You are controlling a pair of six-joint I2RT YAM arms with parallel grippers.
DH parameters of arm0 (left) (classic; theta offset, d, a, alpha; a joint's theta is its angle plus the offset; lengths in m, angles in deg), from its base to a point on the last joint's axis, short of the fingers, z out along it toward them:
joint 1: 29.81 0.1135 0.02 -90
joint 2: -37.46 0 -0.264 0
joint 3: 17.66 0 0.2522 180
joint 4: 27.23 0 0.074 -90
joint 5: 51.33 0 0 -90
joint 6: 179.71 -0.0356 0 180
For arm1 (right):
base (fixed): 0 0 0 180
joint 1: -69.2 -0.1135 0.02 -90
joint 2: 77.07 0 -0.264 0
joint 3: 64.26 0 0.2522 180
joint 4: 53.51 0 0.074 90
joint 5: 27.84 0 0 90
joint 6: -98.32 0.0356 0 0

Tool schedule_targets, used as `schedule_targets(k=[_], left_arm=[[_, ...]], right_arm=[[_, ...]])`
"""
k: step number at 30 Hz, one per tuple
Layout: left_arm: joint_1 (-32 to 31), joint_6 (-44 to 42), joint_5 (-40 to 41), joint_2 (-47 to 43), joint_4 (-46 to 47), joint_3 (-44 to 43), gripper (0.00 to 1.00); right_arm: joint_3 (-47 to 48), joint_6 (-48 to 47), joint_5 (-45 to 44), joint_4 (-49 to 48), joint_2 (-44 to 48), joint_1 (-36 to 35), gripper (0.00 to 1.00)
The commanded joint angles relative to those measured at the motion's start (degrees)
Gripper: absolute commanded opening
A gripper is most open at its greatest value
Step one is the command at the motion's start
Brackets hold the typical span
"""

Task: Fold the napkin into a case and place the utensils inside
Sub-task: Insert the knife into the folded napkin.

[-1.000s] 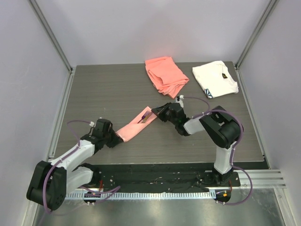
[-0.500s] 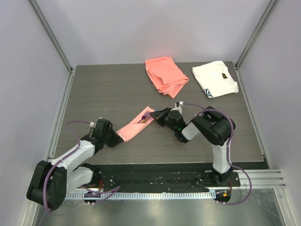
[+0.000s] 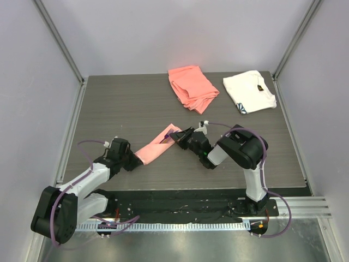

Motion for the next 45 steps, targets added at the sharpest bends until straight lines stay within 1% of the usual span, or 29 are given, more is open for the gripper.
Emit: schedule_targets(k=[1, 3, 6, 8, 9, 14, 15, 19, 23, 26, 27, 31, 40, 44, 45], left_arm=[[0.3, 0.7, 0.0, -0.9, 3.0, 0.2, 0.0], [0.3, 0.6, 0.0, -0.7, 3.0, 0.1, 0.0], [0.3, 0.6, 0.2, -0.6, 3.1, 0.1, 0.0], [0.3, 0.5, 0.2, -0.7, 2.9, 0.1, 0.0], [0.3, 0.5, 0.2, -0.7, 2.9, 0.1, 0.0], [0.3, 0.3, 0.6, -0.8, 2.6, 0.3, 0.0], [0.3, 0.3, 0.6, -0.7, 2.7, 0.2, 0.0], [0.3, 0.4, 0.6, -0.7, 2.6, 0.0, 0.0], [0.3, 0.4, 0.6, -0.8, 2.1, 0.1, 0.0], [0.3, 0.4, 0.8, -1.0, 2.0, -0.1, 0.0], [0.3, 0.3, 0.9, -1.0, 1.9, -0.2, 0.0], [0.3, 0.2, 0.7, -1.0, 1.7, -0.3, 0.0], [0.3, 0.2, 0.8, -0.8, 1.7, -0.5, 0.0], [0.3, -0.7, 1.2, -2.1, 0.3, -0.9, 0.0], [0.3, -1.2, 1.9, -2.7, -0.8, -1.7, 0.0]], right_arm=[[-0.3, -0.1, -1.0, -4.1, -0.4, -0.9, 0.08], [-0.2, -0.6, -0.7, -3.7, -0.3, -1.1, 0.09], [-0.1, -2.0, -0.5, -1.6, 0.1, -1.0, 0.15], [0.0, -4.0, 0.1, -1.3, 0.1, -1.1, 0.18], [0.0, -4.6, 0.1, -0.3, 0.7, -1.2, 0.22], [-0.4, -9.2, 0.5, 3.6, 3.0, -1.2, 0.31], [-0.3, -9.4, 0.3, 6.0, 4.1, -1.2, 0.36], [0.0, -12.1, 0.4, 9.6, 6.6, -1.4, 0.41], [2.2, -13.9, 1.2, 16.6, 8.8, -1.5, 0.43], [4.4, -15.9, 0.2, 23.5, 10.7, -1.8, 0.47], [5.2, -16.3, 0.1, 27.1, 11.0, -1.7, 0.48], [6.7, -16.6, -0.3, 32.4, 12.4, -1.9, 0.51], [7.8, -19.2, -0.6, 40.4, 17.5, -1.9, 0.52], [9.3, -23.4, -1.3, 48.8, 21.2, -1.8, 0.52], [9.5, -24.2, -1.7, 50.4, 23.4, -1.5, 0.52]])
